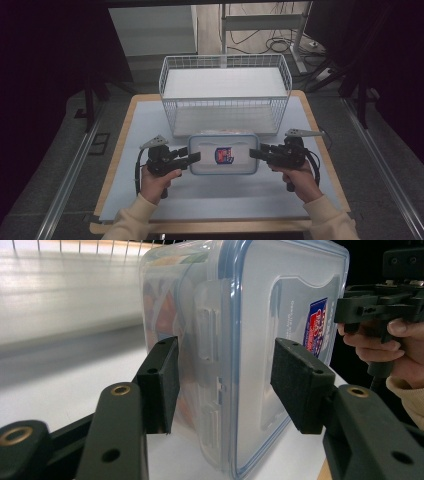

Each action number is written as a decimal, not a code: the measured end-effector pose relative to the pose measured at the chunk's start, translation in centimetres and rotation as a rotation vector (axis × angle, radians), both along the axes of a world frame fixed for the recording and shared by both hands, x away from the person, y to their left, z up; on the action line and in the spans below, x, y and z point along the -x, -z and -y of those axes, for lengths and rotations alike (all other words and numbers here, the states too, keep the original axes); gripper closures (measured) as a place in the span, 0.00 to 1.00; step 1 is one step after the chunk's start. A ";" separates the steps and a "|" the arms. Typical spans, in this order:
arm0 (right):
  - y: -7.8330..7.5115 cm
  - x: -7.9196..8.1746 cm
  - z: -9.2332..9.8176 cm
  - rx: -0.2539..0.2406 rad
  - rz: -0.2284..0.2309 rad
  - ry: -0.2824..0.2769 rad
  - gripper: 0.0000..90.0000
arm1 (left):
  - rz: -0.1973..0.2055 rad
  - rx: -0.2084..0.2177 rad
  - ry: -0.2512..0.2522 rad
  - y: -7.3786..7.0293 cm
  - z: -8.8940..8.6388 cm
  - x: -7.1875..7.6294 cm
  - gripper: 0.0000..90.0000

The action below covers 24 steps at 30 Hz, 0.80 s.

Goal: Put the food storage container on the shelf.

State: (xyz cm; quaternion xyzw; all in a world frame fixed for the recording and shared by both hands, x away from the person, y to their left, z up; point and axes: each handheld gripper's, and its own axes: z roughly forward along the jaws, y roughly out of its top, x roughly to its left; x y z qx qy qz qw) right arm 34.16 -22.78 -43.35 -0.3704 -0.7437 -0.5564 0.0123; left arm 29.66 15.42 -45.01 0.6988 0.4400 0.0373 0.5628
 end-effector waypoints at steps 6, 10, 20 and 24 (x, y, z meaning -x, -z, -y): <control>-1.5 -0.3 -0.1 0.000 0.036 -0.001 0.57 | 0.016 0.003 0.003 -1.3 -0.1 -0.4 0.52; -2.9 -0.7 -0.1 -0.003 0.047 -0.002 0.57 | 0.038 0.004 -0.001 -2.7 -0.1 -0.8 0.52; -5.4 -1.4 -0.2 0.000 0.080 -0.004 0.57 | 0.061 0.014 -0.001 -5.1 -0.2 -1.5 0.52; -7.1 -1.9 -0.3 -0.009 0.102 0.000 0.57 | 0.079 0.020 -0.004 -6.6 -0.4 -2.0 0.52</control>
